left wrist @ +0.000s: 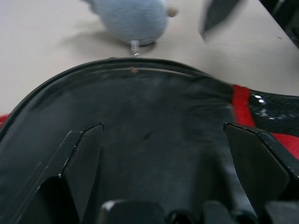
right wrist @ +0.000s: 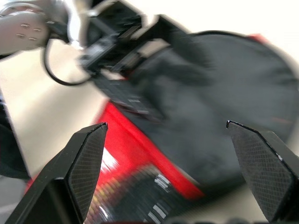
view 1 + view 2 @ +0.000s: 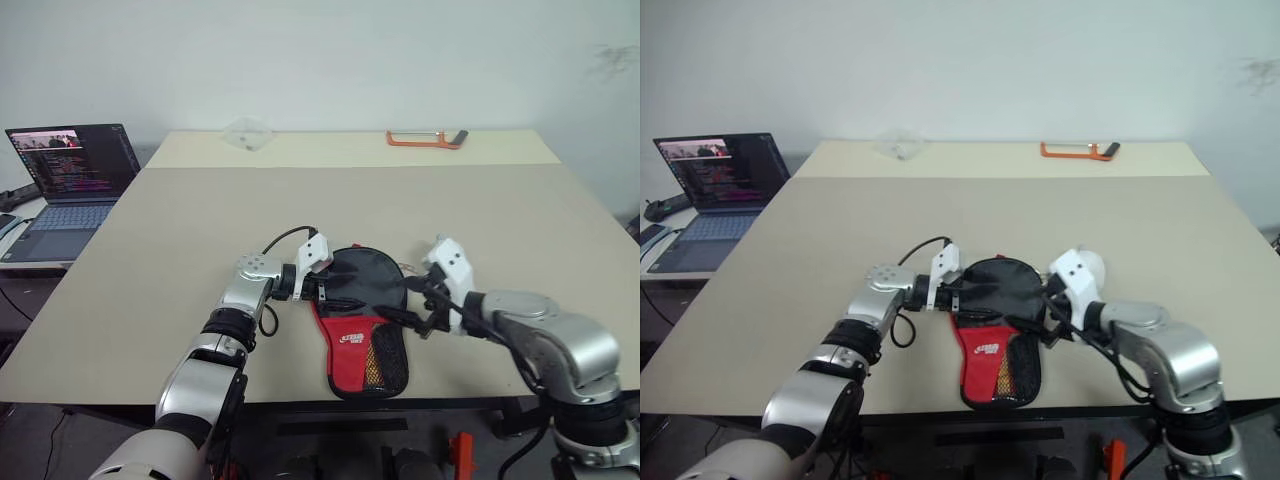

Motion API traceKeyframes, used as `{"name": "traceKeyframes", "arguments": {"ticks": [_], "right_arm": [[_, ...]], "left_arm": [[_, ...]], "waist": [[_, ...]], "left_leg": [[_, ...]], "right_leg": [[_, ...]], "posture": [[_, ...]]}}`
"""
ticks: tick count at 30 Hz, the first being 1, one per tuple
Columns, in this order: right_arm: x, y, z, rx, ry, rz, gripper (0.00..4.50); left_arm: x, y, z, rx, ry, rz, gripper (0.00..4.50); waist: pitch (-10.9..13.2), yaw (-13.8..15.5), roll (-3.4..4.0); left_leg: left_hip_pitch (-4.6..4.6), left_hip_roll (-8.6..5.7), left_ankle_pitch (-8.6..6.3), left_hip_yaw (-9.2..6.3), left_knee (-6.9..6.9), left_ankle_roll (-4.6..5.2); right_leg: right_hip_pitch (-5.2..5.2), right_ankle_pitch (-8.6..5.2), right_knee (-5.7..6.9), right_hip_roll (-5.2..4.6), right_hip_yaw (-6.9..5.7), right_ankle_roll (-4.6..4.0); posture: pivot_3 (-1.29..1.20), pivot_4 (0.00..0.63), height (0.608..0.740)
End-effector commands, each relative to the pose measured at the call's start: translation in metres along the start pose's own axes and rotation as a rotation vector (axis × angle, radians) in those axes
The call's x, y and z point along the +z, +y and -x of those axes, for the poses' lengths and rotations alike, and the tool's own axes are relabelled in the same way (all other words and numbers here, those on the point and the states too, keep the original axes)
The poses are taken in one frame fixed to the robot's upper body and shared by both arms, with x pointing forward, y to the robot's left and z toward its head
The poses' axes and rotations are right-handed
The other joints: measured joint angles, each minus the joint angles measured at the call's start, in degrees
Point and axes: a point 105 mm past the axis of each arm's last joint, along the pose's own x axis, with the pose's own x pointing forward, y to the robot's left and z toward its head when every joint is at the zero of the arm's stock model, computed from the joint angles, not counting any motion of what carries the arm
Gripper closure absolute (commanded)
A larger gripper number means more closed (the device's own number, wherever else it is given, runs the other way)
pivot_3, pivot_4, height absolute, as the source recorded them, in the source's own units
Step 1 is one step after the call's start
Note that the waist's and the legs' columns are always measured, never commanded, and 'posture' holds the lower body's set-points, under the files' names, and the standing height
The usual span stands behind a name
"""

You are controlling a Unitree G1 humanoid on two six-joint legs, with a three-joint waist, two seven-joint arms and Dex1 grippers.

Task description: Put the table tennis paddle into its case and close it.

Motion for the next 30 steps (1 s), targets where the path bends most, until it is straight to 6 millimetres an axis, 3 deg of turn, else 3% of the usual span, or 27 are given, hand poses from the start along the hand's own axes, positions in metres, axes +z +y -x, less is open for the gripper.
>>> {"name": "traceKeyframes", "arguments": {"ticks": [1, 3, 5, 10, 18, 29, 30], "right_arm": [[0.016, -0.026, 0.02, -0.13, -0.032, 0.07, 0.0], [0.012, -0.068, 0.029, -0.343, 0.002, 0.084, 0.0], [0.006, -0.093, 0.032, -0.464, 0.038, 0.108, 0.0], [-0.002, -0.116, 0.019, -0.53, 0.036, 0.056, 0.0], [0.002, -0.123, 0.001, -0.516, -0.016, -0.01, 0.0], [-0.026, -0.132, -0.005, -0.514, 0.097, -0.033, 0.0], [-0.028, -0.134, -0.006, -0.522, 0.105, -0.028, 0.19]], "left_arm": [[0.002, -0.002, -0.006, -0.003, 0.01, -0.057, 0.02], [-0.004, -0.004, -0.008, -0.007, 0.031, -0.061, 0.02], [-0.007, -0.007, -0.01, -0.017, 0.04, -0.06, 0.02], [-0.012, -0.014, -0.014, -0.049, 0.048, -0.055, 0.02], [-0.017, -0.018, -0.012, -0.055, 0.057, -0.057, 0.02], [-0.026, -0.025, -0.011, -0.062, 0.08, -0.044, 0.02], [-0.026, -0.026, -0.012, -0.068, 0.082, -0.041, 0.01]], "waist": [[0.0, 0.0, -0.01], [0.0, 0.0, -0.02], [0.0, 0.0, -0.03], [0.0, -0.1, -0.01], [0.0, -0.1, 0.0], [0.0, -0.1, 0.01], [0.0, -0.1, 0.02]], "left_leg": [[0.05, 0.0, 0.0, 0.01, 0.0, 0.02], [0.1, -0.01, -0.01, 0.05, 0.03, 0.03], [0.17, -0.03, 0.0, 0.11, 0.04, 0.03], [0.24, 0.02, 0.04, 0.21, 0.01, -0.03], [0.26, 0.01, 0.11, 0.24, 0.04, -0.15], [0.31, 0.0, 0.11, 0.25, 0.06, -0.15], [0.33, 0.0, 0.11, 0.25, 0.06, -0.15]], "right_leg": [[0.06, 0.0, 0.0, 0.0, 0.0, 0.0], [0.11, 0.0, 0.0, 0.0, 0.01, 0.01], [0.16, 0.0, 0.05, -0.02, 0.05, 0.01], [0.13, 0.0, 0.13, 0.0, 0.14, 0.0], [0.14, 0.0, 0.13, -0.01, 0.18, 0.0], [0.19, 0.0, 0.17, -0.01, 0.19, 0.0], [0.2, 0.0, 0.17, -0.01, 0.19, 0.0]], "posture": [[0.0, 0.15, 0.74], [0.0, 0.15, 0.74], [0.0, 0.15, 0.74], [0.0, 0.15, 0.74], [0.0, 0.15, 0.74], [0.0, 0.15, 0.74], [0.0, 0.15, 0.74]]}}
